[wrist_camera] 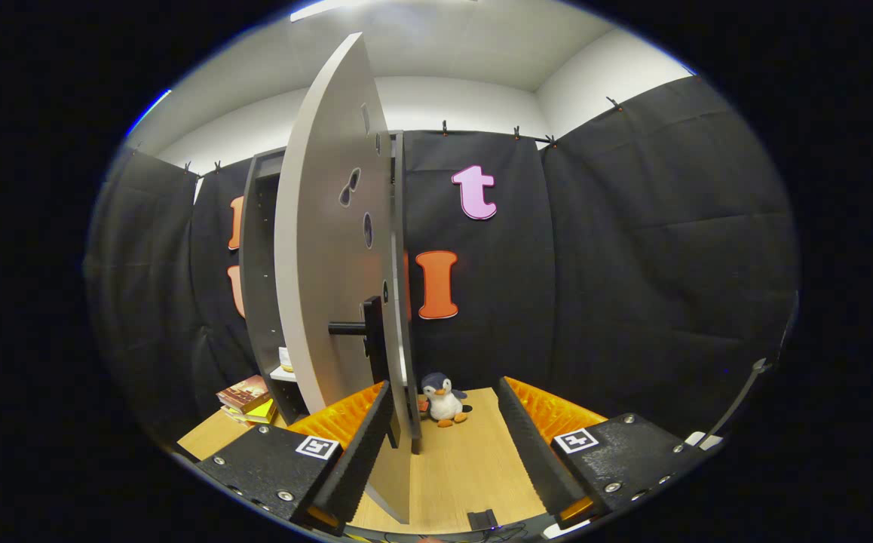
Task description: Open the shoe cabinet door, grab the shoes and put them into the shoe cabinet, then close the shoe cabinet door.
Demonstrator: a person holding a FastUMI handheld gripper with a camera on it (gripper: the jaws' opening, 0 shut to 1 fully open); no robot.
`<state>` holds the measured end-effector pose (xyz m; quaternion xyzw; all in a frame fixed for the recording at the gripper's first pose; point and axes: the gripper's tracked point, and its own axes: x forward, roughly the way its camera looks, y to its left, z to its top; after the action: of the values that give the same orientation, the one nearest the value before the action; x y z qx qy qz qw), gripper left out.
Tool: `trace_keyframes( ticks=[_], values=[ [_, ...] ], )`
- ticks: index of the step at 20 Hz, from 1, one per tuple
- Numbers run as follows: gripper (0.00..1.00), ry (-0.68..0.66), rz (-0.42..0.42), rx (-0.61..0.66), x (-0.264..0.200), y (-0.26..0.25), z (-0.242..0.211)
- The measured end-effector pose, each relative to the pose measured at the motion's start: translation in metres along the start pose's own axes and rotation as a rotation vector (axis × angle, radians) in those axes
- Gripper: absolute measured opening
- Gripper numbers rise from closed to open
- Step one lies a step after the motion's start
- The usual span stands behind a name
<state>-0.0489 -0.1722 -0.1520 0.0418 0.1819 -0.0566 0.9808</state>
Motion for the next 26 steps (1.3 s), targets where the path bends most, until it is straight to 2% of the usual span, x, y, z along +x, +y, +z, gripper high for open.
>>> trace_keyframes(
  ticks=[11,17,26],
  values=[
    [0.88,0.017,0.235,-0.038,0.009,0.127,-0.003],
    [0.91,0.035,0.382,-0.031,0.046,0.198,-0.003],
    [0.93,0.038,0.516,0.025,0.118,0.287,0.005]
  ],
)
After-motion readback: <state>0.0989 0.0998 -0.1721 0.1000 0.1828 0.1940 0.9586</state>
